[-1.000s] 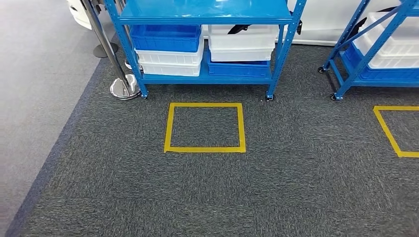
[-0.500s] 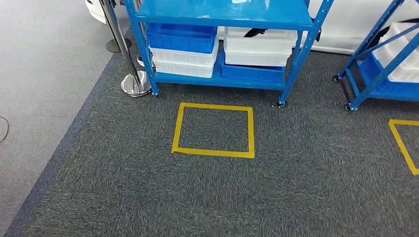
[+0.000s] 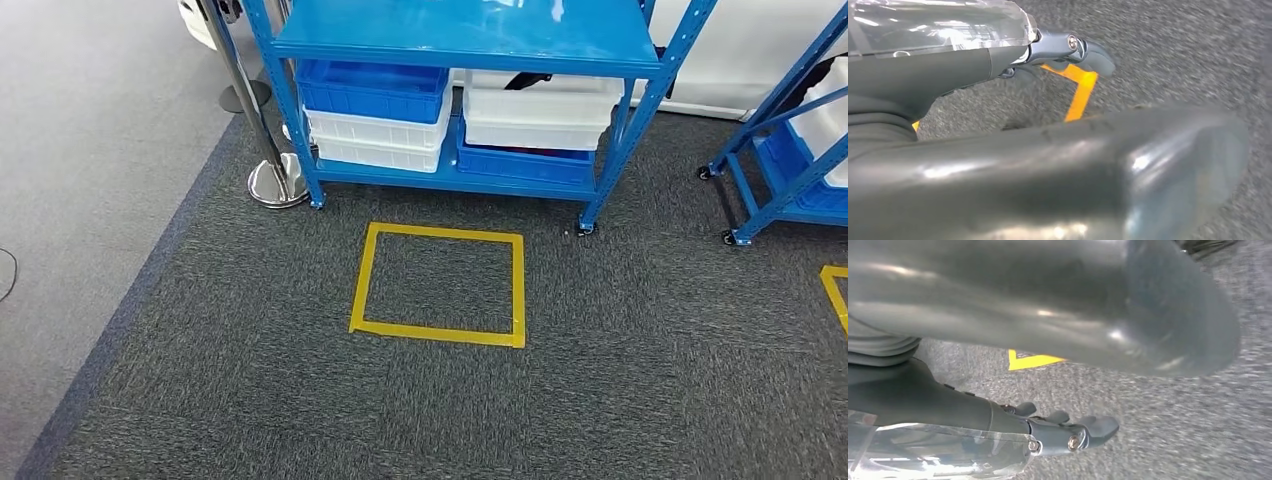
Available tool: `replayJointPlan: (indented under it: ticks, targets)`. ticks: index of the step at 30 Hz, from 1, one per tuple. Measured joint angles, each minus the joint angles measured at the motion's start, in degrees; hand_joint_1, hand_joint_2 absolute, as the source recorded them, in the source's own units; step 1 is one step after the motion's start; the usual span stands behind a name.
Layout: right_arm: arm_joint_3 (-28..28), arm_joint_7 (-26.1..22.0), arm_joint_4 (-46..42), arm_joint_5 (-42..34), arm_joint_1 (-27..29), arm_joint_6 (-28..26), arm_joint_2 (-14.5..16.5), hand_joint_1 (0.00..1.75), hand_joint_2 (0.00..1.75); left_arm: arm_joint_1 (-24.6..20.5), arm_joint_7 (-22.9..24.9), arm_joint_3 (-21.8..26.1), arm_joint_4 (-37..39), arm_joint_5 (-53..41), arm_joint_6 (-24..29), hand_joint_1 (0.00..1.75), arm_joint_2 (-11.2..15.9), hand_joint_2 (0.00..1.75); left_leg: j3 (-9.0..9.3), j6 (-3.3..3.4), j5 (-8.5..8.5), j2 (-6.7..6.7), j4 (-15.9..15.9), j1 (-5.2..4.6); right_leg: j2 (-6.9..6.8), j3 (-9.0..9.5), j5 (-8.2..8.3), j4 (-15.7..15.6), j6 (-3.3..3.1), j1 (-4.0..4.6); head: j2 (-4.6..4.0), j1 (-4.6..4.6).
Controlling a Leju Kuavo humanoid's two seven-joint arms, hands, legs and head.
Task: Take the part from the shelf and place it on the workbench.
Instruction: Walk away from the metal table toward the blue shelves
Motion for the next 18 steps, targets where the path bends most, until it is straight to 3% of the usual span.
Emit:
replayJointPlan:
  ticks: [1, 2, 3, 5, 6, 7, 8, 10, 11, 12, 14, 15, 16, 17, 18]
  targets:
    - [-0.04, -0.02, 0.00, 0.02, -0.07, 0.03, -0.01, 0.00, 0.00, -0.09, 0.01, 0.00, 0.00, -0.01, -0.01, 0.00, 0.01, 0.00, -3.06, -0.28, 0.66, 0.15, 4.49, 0.06, -0.04, 1.28, -0.65, -0.57, -0.28, -0.10, 0.00, -0.01]
    - [-0.09, -0.03, 0.00, 0.02, -0.09, 0.05, -0.01, 0.00, 0.00, -0.08, 0.02, 0.00, 0.00, -0.03, -0.02, 0.00, 0.01, 0.00, -6.12, -0.50, 0.01, 0.30, 8.21, 0.12, -0.09, 2.59, -1.42, -1.03, -0.46, -0.09, 0.00, -0.02]
    - [-0.16, -0.03, 0.00, 0.02, -0.10, 0.08, -0.01, 0.00, 0.00, 0.00, 0.04, 0.01, 0.00, -0.04, -0.02, 0.00, 0.01, 0.00, -8.76, -0.65, -2.16, 0.37, 10.44, 0.15, -0.04, 3.93, -2.26, -1.37, -0.56, -0.09, 0.00, -0.02]
    - [-0.34, -0.03, 0.01, 0.01, -0.05, 0.10, 0.01, 0.00, 0.87, 0.29, 0.11, 0.02, 0.00, -0.04, -0.02, 0.00, 0.01, 0.00, -12.56, -0.71, -8.06, 0.44, 10.99, 0.19, 0.20, 6.78, -4.17, -1.75, -0.57, -0.11, 0.00, -0.02]
    - [-0.41, -0.03, 0.01, 0.02, -0.02, 0.09, 0.01, 0.00, 1.31, 0.40, 0.15, 0.03, 0.00, -0.04, -0.01, 0.00, 0.02, 0.00, -13.81, -0.63, -9.78, 0.47, 9.63, 0.19, 0.32, 8.24, -5.20, -1.86, -0.51, -0.12, 0.00, -0.02]
    - [-0.45, -0.04, 0.02, 0.05, -0.01, 0.09, 0.01, 0.00, 1.75, 0.52, 0.18, 0.04, 0.00, -0.05, 0.00, 0.00, 0.04, 0.00, -14.73, -0.41, -9.29, 0.51, 7.39, 0.18, 0.39, 9.69, -6.30, -1.93, -0.43, -0.12, 0.00, -0.01]
    - [-0.49, -0.03, 0.02, 0.08, 0.08, 0.10, 0.01, 0.00, 1.75, 0.67, 0.21, 0.05, 0.00, -0.07, 0.01, 0.00, 0.07, 0.00, -15.39, -0.10, -5.86, 0.67, 4.41, 0.13, 0.44, 10.94, -7.39, -2.02, -0.32, -0.11, 0.00, 0.01]
    - [-0.68, 0.02, 0.03, 0.05, 0.03, 0.21, 0.06, 0.00, 1.75, 0.98, 0.30, 0.08, 0.00, -0.15, 0.02, 0.00, 0.18, 0.00, -15.92, 0.58, 3.95, 1.02, -0.58, -0.19, 0.60, 13.17, -9.59, -2.06, 0.16, 0.06, 0.00, 0.03]
    - [-0.79, 0.10, 0.04, 0.00, -0.09, 0.28, 0.10, 0.00, 1.31, 1.07, 0.33, 0.09, 0.00, -0.23, 0.02, 0.00, 0.23, 0.00, -15.69, 0.96, 7.25, 1.11, -1.76, -0.39, 0.69, 14.33, -10.49, -2.32, 0.52, 0.12, 0.00, 0.02]
    - [-0.87, 0.16, 0.04, -0.11, -0.30, 0.37, 0.13, 0.00, 0.87, 1.03, 0.36, 0.10, 0.00, -0.30, 0.01, 0.00, 0.26, 0.00, -15.17, 1.32, 8.27, 1.07, -2.15, -0.50, 0.77, 15.28, -10.78, -2.19, 0.94, 0.23, 0.00, 0.03]
    - [-1.01, 0.38, 0.05, -0.85, -0.77, 0.85, 0.15, 0.00, 0.00, 0.62, 0.36, 0.11, -0.01, -0.42, 0.01, 0.00, 0.29, 0.00, -13.10, 2.19, 7.42, 0.90, -2.89, -0.42, 0.78, 14.60, -8.67, 1.35, 1.71, 0.26, 0.01, 0.08]
    - [-1.16, 0.45, 0.07, -1.38, -1.00, 1.21, 0.15, 0.00, 0.00, 0.40, 0.36, 0.10, -0.02, -0.44, 0.01, 0.00, 0.34, 0.00, -11.90, 2.57, 6.93, 0.94, -3.60, -0.31, 0.73, 12.52, -6.89, 5.12, 1.93, 0.25, 0.01, 0.18]
    - [-1.37, 0.51, 0.10, -1.89, -1.25, 1.57, 0.14, 0.00, 0.44, 0.23, 0.36, 0.10, -0.03, -0.44, 0.01, 0.00, 0.39, 0.00, -10.54, 2.88, 6.33, 1.05, -4.34, -0.26, 0.66, 9.62, -5.87, 9.36, 2.02, 0.19, 0.01, 0.26]
    - [-1.58, 0.54, 0.13, -2.21, -1.34, 1.78, 0.14, 0.00, 0.87, 0.22, 0.37, 0.09, -0.04, -0.43, 0.02, 0.00, 0.44, 0.00, -9.22, 3.11, 5.59, 1.18, -5.00, -0.25, 0.58, 6.65, -6.35, 12.85, 2.00, 0.11, 0.00, 0.34]
    - [-1.73, 0.55, 0.15, -2.31, -1.38, 1.83, 0.14, 0.00, 1.31, 0.24, 0.39, 0.09, -0.04, -0.43, 0.02, 0.00, 0.47, 0.00, -7.87, 3.25, 4.79, 1.21, -5.51, -0.28, 0.53, 3.94, -8.29, 14.99, 2.01, 0.12, 0.00, 0.38]
